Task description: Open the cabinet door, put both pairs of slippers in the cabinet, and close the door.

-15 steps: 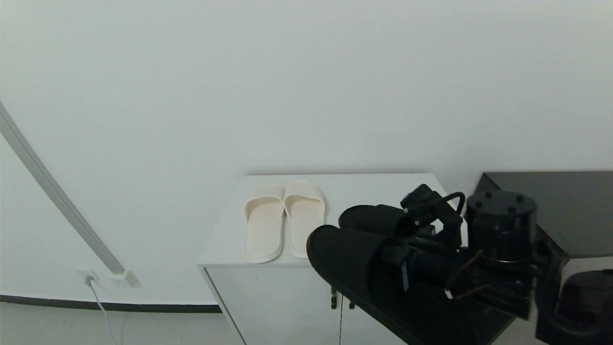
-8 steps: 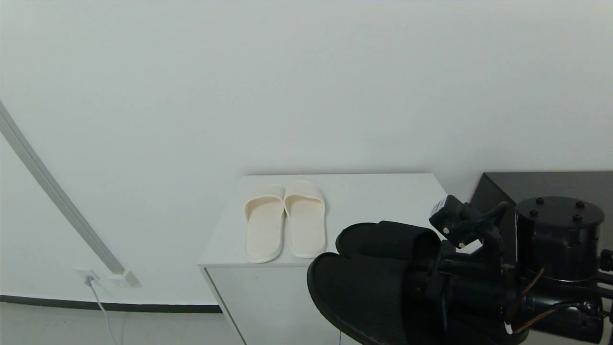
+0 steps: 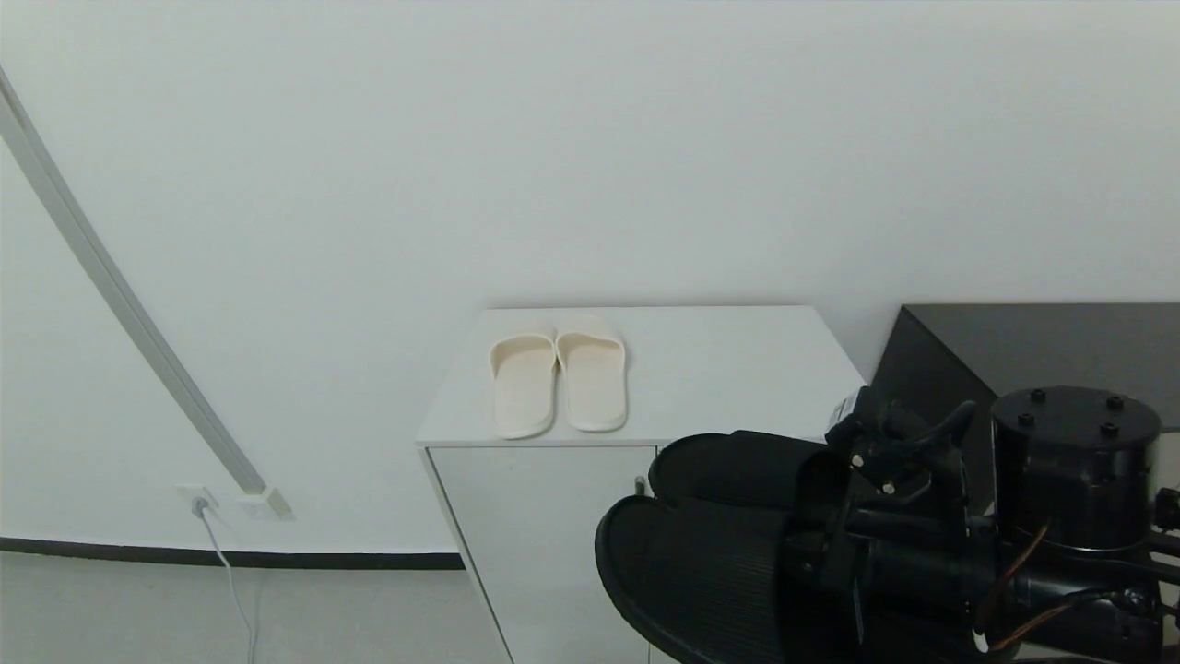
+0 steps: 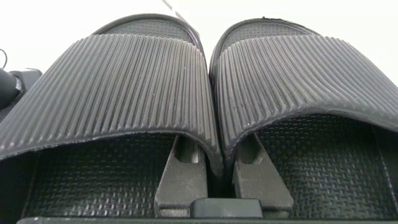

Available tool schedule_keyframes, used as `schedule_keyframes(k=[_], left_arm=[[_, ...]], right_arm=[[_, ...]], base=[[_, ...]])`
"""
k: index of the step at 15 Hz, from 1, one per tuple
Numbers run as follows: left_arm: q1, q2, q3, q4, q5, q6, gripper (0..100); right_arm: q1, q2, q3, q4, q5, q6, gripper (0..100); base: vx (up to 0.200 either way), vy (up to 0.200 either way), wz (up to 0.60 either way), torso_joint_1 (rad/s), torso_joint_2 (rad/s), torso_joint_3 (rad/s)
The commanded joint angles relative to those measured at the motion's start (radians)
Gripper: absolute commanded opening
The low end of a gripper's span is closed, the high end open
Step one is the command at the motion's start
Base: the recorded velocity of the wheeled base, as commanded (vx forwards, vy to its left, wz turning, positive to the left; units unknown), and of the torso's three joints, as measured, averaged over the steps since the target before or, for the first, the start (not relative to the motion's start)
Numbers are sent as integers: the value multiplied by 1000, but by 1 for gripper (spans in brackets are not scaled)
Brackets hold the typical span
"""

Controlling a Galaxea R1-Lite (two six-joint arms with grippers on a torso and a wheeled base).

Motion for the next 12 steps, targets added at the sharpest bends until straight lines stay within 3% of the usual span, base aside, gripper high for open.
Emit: schedule_keyframes(k=[1,9,12], left_arm=[[0,0,0,0,0,-2,0],[0,0,0,0,7,-5,0],[0,0,0,0,3,-6,0]], right_arm=[[0,6,2,-2,1,-1,0],[0,7,14,-2,1,-14,0],[2,3,22,-6,-1,-14,0]], base=[[0,0,0,0,0,0],[0,0,0,0,0,0],[0,0,0,-128,295,167]])
